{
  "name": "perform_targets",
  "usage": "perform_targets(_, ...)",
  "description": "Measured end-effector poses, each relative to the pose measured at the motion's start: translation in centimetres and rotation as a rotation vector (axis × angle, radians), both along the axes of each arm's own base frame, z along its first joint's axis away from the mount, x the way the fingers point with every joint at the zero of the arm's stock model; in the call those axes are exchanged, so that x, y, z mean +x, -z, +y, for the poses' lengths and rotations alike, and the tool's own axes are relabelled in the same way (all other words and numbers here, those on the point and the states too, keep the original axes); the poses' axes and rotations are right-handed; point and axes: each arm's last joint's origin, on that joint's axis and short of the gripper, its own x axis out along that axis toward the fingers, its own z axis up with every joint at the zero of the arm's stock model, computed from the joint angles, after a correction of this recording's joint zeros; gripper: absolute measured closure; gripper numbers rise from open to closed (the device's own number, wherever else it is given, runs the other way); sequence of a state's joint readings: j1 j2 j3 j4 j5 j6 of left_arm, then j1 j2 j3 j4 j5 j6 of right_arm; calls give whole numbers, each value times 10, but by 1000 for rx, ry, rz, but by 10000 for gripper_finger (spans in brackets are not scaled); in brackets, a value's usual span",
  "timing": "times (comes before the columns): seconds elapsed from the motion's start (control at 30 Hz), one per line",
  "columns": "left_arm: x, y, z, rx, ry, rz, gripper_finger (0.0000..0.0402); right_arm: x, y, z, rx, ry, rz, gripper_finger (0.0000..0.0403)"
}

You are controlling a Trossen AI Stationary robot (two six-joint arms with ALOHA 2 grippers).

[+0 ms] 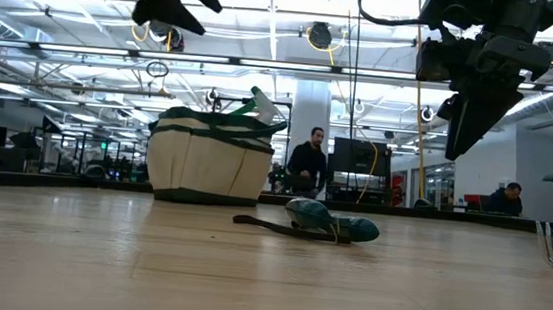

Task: Pick & Place Garden tools in Gardening bag
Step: Put the hand rake into the gardening bag

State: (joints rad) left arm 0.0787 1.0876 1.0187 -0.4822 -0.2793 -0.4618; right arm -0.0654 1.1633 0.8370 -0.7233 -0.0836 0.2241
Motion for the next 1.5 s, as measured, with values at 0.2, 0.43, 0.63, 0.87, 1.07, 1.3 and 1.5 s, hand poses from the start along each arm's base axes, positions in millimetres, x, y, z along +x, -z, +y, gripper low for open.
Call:
perform_targets(0.2, 0, 4, -36, -54, 104, 22, 135, 0, 0, 3, 75, -38, -1, 248)
perform_targets(0.43, -5, 5, -66, -16, 77, 4, 135, -3, 0, 32, 219, -281, 11, 248)
perform_targets(0.63, -13, 7, -83, -1, 44, 11, 135, -12, 0, 72, 244, -483, 42, 248)
perform_targets(0.87, -17, 27, -93, -14, 6, 16, 135, -27, -1, 110, 237, -684, 54, 248)
perform_targets(1.07, -18, 57, -100, -63, 5, -10, 135, -34, -4, 134, 203, -903, -48, 248)
perform_targets(1.3, -22, 75, -105, -113, -2, -17, 135, -29, 5, 148, -27, -1094, -146, 248)
perform_targets(1.5, -23, 75, -109, -128, 8, -24, 135, -19, 19, 157, -147, -1215, -172, 248)
